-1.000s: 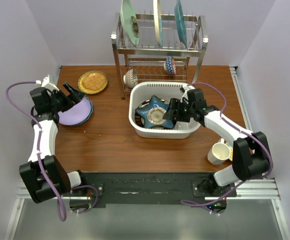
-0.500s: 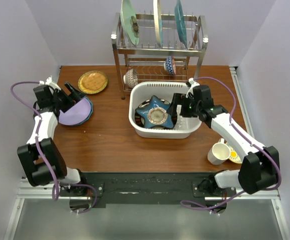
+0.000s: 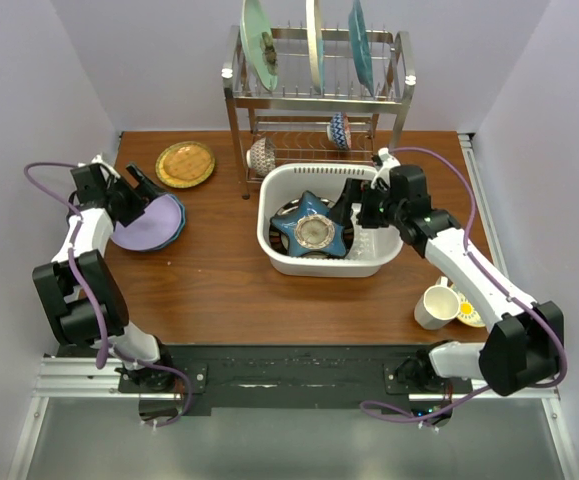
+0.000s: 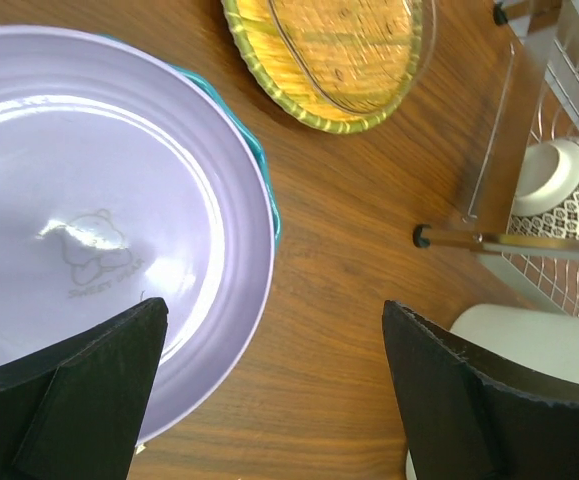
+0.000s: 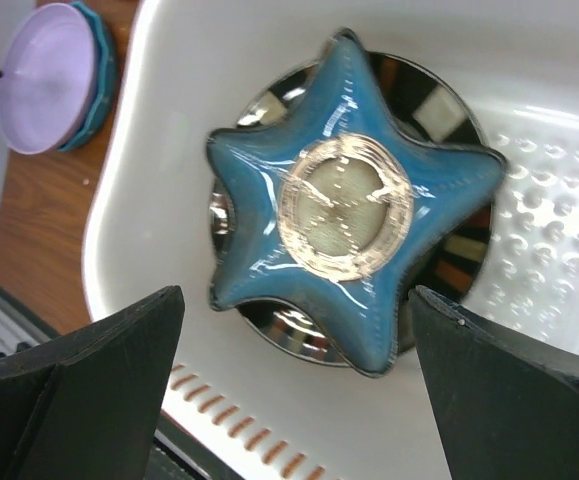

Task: Place the plates into the plastic bin on the countertop
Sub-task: Pick up the plate at the center of the board.

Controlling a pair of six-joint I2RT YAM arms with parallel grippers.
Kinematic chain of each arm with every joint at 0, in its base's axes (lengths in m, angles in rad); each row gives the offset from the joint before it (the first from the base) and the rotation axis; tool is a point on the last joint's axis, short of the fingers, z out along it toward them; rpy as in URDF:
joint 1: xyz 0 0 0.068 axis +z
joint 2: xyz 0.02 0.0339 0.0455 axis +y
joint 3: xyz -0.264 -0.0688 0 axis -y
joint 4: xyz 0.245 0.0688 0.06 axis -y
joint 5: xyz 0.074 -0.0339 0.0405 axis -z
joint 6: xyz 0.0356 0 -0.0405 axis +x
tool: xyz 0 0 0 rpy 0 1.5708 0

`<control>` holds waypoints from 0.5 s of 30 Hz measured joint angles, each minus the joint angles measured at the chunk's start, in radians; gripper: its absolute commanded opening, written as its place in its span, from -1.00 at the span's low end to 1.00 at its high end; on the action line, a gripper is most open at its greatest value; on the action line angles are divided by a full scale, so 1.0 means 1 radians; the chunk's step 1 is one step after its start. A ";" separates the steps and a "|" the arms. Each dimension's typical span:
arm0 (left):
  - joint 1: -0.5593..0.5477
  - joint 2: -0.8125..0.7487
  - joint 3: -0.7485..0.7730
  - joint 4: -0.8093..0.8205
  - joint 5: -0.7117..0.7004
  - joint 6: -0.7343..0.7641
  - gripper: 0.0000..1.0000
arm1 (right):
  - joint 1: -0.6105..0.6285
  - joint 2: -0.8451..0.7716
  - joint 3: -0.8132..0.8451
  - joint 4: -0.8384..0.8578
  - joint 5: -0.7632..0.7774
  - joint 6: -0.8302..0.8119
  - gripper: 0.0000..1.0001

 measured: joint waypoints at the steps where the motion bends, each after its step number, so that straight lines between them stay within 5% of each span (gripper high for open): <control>1: 0.001 0.002 0.011 -0.012 -0.012 0.000 0.87 | 0.014 0.011 0.019 0.002 0.000 0.003 0.95; 15: 0.021 0.000 0.064 -0.158 -0.308 0.037 0.98 | 0.230 0.247 0.235 0.077 -0.051 0.032 0.93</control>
